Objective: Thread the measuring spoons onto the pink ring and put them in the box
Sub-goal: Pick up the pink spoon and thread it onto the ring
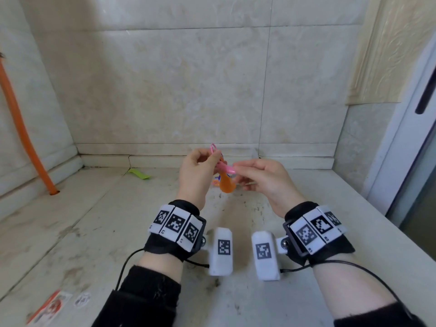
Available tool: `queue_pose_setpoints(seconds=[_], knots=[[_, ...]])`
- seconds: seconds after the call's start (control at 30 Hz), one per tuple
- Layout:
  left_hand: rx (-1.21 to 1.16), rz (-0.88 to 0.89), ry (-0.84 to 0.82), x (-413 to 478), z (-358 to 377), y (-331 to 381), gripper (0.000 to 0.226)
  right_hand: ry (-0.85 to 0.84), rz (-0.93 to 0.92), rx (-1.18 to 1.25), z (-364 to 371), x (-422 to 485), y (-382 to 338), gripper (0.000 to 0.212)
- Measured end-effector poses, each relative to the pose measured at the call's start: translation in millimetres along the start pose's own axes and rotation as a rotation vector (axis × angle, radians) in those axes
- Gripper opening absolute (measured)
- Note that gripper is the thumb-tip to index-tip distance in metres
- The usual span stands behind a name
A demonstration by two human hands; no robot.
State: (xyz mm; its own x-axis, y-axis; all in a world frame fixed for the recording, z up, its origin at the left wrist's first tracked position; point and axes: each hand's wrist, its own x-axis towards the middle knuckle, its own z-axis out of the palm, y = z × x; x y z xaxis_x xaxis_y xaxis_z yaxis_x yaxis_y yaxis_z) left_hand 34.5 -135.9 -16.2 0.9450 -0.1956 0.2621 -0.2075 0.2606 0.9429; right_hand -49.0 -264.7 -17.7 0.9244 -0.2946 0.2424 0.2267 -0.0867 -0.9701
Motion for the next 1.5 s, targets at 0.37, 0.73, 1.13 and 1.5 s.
queue_pose_setpoints(seconds=[0.37,0.73,1.13,1.5], knots=[[0.121,0.132,-0.083,-7,2,3,0.011,0.166,-0.028,0.204,0,3,-2,0.006],[0.016,0.005,-0.127,-9,3,6,0.006,0.303,-0.018,0.29,-3,4,-2,0.016],[0.28,0.174,-0.16,-14,6,10,0.005,0.264,-0.154,0.352,1,5,-3,0.023],[0.431,0.285,-0.138,-8,2,2,0.004,0.264,-0.172,0.223,0,10,7,0.013]])
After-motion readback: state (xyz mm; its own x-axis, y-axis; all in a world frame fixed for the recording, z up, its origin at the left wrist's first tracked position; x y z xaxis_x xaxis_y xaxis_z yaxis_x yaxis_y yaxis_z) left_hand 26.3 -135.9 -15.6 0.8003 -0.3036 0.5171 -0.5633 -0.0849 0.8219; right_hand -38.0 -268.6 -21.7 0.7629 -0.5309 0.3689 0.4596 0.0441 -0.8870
